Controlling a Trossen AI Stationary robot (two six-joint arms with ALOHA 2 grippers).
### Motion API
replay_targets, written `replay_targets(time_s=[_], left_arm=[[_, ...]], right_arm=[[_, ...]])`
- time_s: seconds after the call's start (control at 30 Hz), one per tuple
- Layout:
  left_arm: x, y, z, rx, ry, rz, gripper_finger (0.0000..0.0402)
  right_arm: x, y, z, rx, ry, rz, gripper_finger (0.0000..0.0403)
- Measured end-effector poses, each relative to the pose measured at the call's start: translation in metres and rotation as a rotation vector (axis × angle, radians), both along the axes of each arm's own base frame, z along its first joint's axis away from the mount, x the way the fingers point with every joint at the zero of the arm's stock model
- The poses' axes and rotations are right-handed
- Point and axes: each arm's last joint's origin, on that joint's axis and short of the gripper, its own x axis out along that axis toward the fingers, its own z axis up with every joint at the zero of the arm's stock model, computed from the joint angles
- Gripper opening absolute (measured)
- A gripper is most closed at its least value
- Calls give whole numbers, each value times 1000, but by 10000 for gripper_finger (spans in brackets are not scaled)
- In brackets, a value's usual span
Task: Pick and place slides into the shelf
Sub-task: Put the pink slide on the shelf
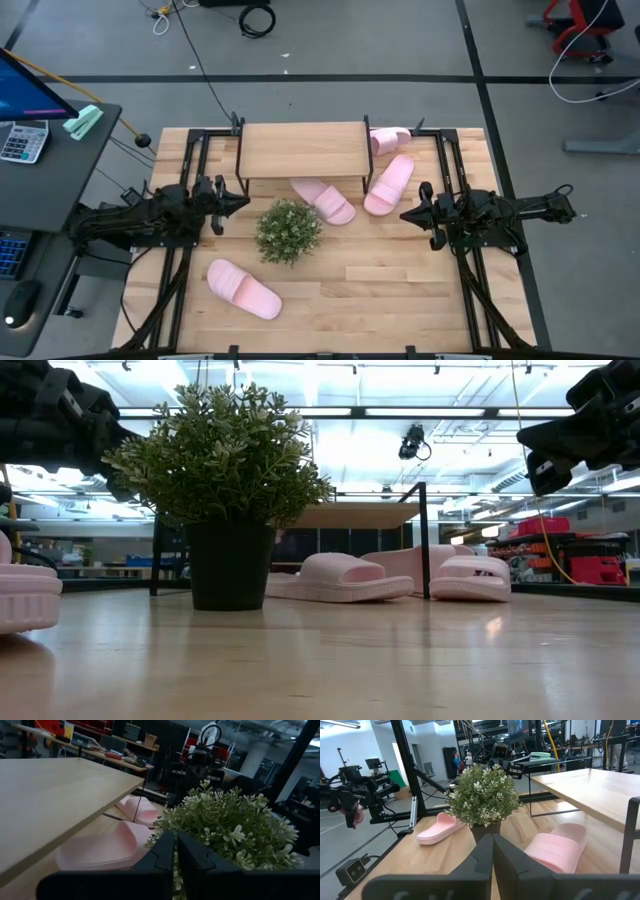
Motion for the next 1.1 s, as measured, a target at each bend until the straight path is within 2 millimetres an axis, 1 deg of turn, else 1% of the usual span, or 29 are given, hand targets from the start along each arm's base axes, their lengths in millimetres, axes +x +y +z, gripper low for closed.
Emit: replay_targets(time_s=[0.1, 0.27, 0.47, 0.6, 0.7, 0.9, 1.0, 1.1], left_arm=[[0, 0, 0, -2, 0, 0, 27], [0, 0, 0, -22, -5, 5, 13], [0, 0, 0, -22, -5, 6, 11], [0, 0, 0, -23, -6, 7, 17], [0, 0, 0, -22, -6, 8, 13], [0, 1, 1, -22, -12, 17, 7], [0, 1, 4, -18, -46, 23, 17], [-1, 2, 12, -49, -135, 48, 24]], right_arm=[[0, 0, 0, 0, -1, 0, 18], [0, 0, 0, 6, -5, -2, 18], [-1, -3, 5, 119, -13, -100, 17], [-1, -4, 4, 92, 11, -117, 11], [-1, -4, 4, 78, 9, -118, 7], [-1, -4, 6, 119, -10, -116, 8], [-2, -4, 11, 169, -61, -109, 12], [-2, -4, 17, 211, -130, -104, 15]])
